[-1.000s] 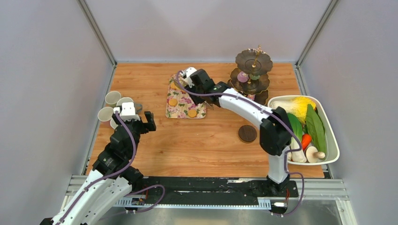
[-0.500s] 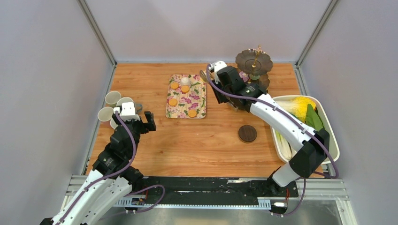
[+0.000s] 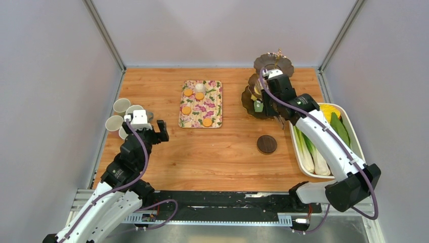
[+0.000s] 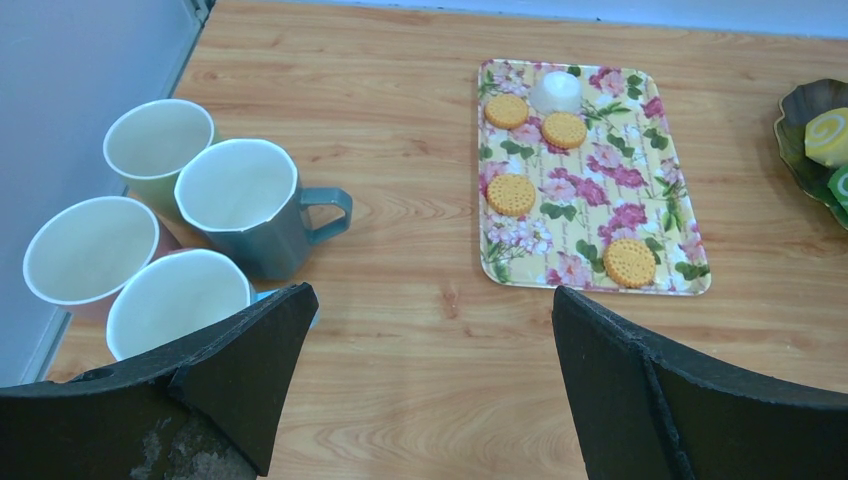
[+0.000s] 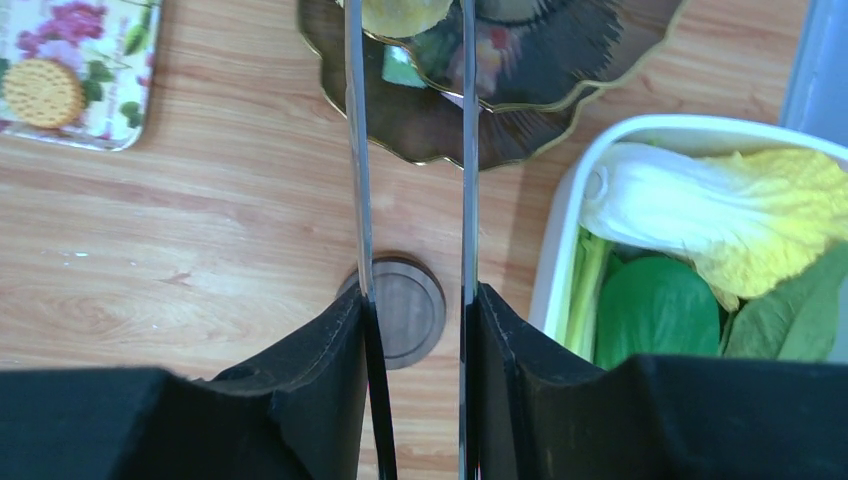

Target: Serve the afternoon tea

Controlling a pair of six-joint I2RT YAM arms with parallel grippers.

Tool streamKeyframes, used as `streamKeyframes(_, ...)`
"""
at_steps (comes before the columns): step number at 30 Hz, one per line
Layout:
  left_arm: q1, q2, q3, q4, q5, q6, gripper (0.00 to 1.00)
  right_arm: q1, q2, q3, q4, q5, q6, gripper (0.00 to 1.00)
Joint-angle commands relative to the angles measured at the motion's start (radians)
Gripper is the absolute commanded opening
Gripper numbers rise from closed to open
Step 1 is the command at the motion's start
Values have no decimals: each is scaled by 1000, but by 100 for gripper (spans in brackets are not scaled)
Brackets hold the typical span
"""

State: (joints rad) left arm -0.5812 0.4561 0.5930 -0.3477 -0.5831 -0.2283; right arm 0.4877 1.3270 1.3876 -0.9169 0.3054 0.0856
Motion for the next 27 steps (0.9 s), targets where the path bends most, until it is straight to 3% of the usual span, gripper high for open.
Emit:
streamKeyframes(1, -2, 7, -1, 18, 11, 13, 100, -57, -31, -24, -42, 14, 31, 39)
streamKeyframes(14, -2, 14, -3, 22, 19, 12, 100, -192, -12, -64, -31, 5, 41, 40)
streamKeyframes(27, -1, 3, -4, 19, 12, 15, 100, -222, 48, -57, 82, -25, 21, 41)
